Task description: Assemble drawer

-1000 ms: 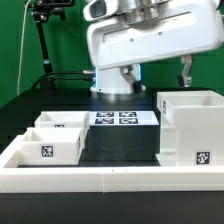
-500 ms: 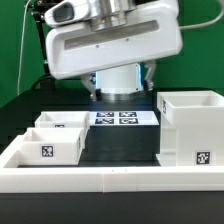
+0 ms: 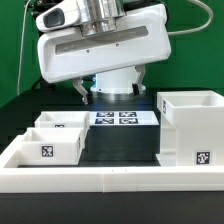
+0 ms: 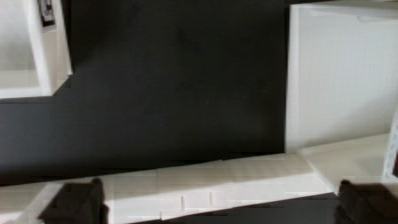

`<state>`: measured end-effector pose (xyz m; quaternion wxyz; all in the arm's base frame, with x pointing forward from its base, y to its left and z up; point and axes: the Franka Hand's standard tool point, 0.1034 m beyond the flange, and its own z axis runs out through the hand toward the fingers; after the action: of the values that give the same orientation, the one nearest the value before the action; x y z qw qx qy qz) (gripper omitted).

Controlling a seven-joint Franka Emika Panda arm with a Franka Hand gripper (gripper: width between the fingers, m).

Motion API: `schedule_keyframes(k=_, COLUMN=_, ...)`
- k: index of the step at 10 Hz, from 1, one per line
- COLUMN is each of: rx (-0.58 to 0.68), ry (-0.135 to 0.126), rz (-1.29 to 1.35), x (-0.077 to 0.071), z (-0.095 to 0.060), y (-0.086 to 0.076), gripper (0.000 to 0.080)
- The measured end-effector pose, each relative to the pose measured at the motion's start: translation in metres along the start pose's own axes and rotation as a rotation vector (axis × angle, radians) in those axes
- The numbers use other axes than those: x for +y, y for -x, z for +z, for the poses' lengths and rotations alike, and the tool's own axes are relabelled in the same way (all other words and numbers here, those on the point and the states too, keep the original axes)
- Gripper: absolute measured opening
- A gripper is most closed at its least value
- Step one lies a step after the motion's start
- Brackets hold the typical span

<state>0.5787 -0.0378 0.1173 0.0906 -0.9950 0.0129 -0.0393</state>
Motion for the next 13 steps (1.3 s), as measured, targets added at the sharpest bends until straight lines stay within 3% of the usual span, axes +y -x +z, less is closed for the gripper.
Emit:
schedule_keyframes(k=1, rx=-0.027, ry=0.057, rz=0.054, x=0.0, z=0.002, y=0.004, gripper=0.0649)
schedule_keyframes(k=2, rx=-0.041, ry=0.08, rz=0.061, x=0.004, z=0.007, y=0.012, gripper=0.0649)
schedule_keyframes(k=4, rx=-0.086, ry=0.092, rz=0.14, x=0.015, z=0.024, y=0.038, gripper=0.0649)
schedule_keyframes(k=6, rx=-0.075, ry=0.11, rz=0.094, x=0.035, z=0.032, y=0.043, gripper=0.0649)
schedule_keyframes(k=13, rx=-0.073, ry=0.111, rz=0.101, x=0.036, z=0.035, y=0.044, gripper=0.0649)
